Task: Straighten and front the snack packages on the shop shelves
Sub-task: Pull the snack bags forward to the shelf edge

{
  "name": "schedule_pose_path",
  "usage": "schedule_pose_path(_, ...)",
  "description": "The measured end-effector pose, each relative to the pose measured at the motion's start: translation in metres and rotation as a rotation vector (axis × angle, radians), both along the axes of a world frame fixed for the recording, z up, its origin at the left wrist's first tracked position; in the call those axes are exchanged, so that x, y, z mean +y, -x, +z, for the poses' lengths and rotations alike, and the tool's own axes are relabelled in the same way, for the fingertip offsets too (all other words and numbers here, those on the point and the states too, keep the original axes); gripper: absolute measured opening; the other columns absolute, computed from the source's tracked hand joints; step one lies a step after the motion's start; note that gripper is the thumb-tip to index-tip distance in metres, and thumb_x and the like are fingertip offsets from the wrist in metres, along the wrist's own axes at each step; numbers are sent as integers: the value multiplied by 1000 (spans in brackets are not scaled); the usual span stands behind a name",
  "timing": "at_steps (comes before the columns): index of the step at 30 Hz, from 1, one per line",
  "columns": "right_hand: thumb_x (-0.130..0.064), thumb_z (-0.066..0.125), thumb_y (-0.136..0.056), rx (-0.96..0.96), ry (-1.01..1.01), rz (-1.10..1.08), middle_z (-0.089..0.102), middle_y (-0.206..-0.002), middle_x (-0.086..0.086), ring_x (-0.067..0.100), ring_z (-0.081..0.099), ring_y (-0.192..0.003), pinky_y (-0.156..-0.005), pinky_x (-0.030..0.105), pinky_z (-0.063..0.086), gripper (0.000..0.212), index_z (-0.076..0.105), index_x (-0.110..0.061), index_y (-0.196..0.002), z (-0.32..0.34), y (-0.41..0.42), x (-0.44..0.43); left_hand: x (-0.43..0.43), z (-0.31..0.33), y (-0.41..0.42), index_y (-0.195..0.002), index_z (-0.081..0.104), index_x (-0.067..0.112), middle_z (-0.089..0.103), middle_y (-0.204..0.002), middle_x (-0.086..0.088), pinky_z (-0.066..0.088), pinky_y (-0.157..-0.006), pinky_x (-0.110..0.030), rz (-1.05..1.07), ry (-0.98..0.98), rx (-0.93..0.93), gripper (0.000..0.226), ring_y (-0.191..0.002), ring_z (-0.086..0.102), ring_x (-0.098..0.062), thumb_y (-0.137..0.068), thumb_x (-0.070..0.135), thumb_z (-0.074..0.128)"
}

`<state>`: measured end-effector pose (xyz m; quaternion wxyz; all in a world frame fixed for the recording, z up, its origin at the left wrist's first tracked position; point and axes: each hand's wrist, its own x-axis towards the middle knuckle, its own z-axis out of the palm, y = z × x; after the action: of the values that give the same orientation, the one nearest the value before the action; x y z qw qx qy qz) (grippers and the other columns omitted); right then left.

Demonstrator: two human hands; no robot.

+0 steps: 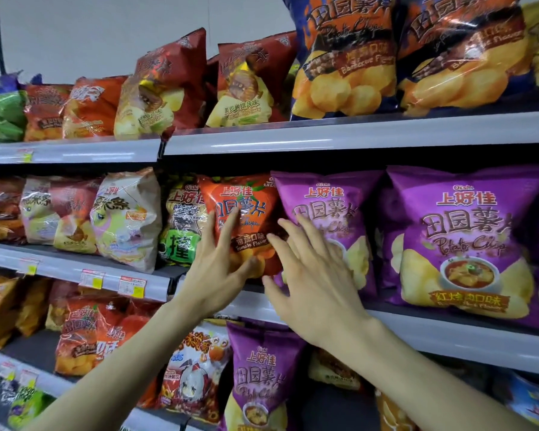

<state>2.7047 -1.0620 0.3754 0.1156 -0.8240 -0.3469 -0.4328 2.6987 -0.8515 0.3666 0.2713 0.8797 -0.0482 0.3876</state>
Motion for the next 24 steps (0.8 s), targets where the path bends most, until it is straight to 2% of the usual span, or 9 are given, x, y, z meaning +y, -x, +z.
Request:
schedule_pose_path(3, -55, 47, -97, -2, 33, -14, 40, -162, 3, 23, 21, -157, -127, 42, 23, 65, 51, -18, -150, 3, 6, 30, 16, 2, 15, -165, 4, 49, -5, -177, 2, 17, -127, -40, -1, -100, 45, 88, -163, 4, -21, -97, 57, 58)
schedule_pose_path(7, -54, 46, -96, 0, -1, -19, 57, -142, -1, 21, 43, -141, -112, 41, 41, 58, 60, -17, -138, 8, 23, 78, 63, 13, 40, -165, 28, 34, 33, -166, 2, 38, -119, -43, 85, -240, 40, 82, -151, 33, -23, -89, 59, 46)
schedule_pose_path(10, -55, 42, -97, 24, 28, -1, 59, -135, -3, 21, 46, -134, -108, 40, 44, 59, 59, -17, -137, 11, 30, 125, 107, 23, 56, -157, 41, 34, 47, -155, 4, 48, -106, -42, 134, -286, 82, 75, -141, 44, -22, -87, 61, 47)
schedule_pose_path(14, -54, 46, -97, 62, 68, 4, 60, -136, -1, 21, 45, -136, -110, 39, 42, 56, 59, -16, -136, 17, 35, 188, 165, 28, 76, -147, 56, 29, 58, -144, 3, 51, -93, -41, 231, -328, 135, 72, -132, 53, -25, -84, 63, 42)
schedule_pose_path(17, -55, 45, -100, 104, 130, 4, 53, -143, -2, 20, 38, -140, -115, 38, 38, 59, 50, -19, -146, 19, 37, 231, 217, 27, 85, -140, 63, 26, 64, -138, 1, 54, -95, -43, 283, -336, 195, 74, -127, 59, -27, -84, 67, 36)
schedule_pose_path(20, -57, 43, -103, 132, 153, 16, 46, -150, -5, 17, 31, -144, -116, 34, 31, 62, 41, -21, -154, 20, 35, 270, 265, 24, 93, -141, 63, 23, 65, -139, -1, 53, -98, -41, 309, -331, 251, 69, -128, 60, -26, -87, 63, 46)
schedule_pose_path(24, -57, 47, -102, 173, 87, 29, 49, -147, -6, 17, 37, -140, -111, 33, 36, 62, 46, -21, -151, 13, 29, 309, 311, 17, 101, -133, 66, 25, 68, -134, 2, 53, -96, -41, 348, -261, 269, 60, -126, 60, -26, -85, 57, 50)
